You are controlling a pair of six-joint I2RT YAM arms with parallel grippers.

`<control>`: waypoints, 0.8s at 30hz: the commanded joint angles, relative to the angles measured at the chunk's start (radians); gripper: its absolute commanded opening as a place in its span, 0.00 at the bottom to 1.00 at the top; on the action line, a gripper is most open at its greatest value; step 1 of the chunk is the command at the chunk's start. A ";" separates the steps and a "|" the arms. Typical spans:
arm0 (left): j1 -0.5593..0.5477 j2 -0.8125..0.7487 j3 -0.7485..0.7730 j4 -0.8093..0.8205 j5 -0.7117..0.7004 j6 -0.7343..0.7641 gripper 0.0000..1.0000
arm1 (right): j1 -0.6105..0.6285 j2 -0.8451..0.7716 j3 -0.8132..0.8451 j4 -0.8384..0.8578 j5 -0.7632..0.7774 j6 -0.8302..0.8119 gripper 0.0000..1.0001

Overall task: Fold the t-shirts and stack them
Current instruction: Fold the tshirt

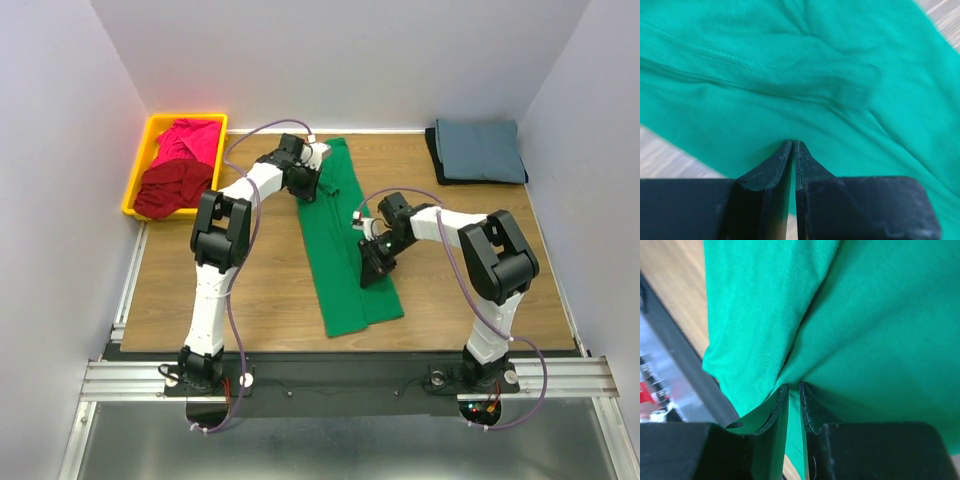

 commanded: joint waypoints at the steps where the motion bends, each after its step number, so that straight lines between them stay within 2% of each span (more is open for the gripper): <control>1: -0.014 0.035 0.070 0.011 0.037 -0.020 0.19 | 0.029 0.008 -0.039 0.084 -0.015 0.059 0.23; 6: -0.014 0.151 0.189 -0.012 0.042 -0.035 0.18 | 0.031 0.047 0.016 0.089 -0.003 0.077 0.25; 10: -0.005 0.245 0.373 -0.057 0.011 -0.041 0.18 | 0.029 0.093 0.062 0.089 0.034 0.103 0.26; 13: 0.012 0.293 0.447 -0.057 0.014 -0.051 0.18 | 0.022 0.112 0.099 0.089 0.069 0.110 0.29; 21: 0.013 0.310 0.492 -0.009 -0.001 -0.002 0.24 | 0.008 0.140 0.199 0.081 0.091 0.106 0.39; 22: 0.013 0.302 0.493 -0.005 -0.002 0.005 0.28 | 0.006 0.127 0.203 0.079 0.092 0.108 0.40; 23: 0.015 0.288 0.493 0.004 -0.006 0.018 0.34 | 0.006 0.109 0.203 0.078 0.085 0.099 0.46; 24: 0.015 0.276 0.493 0.009 -0.004 0.023 0.34 | 0.006 0.109 0.205 0.075 0.085 0.099 0.49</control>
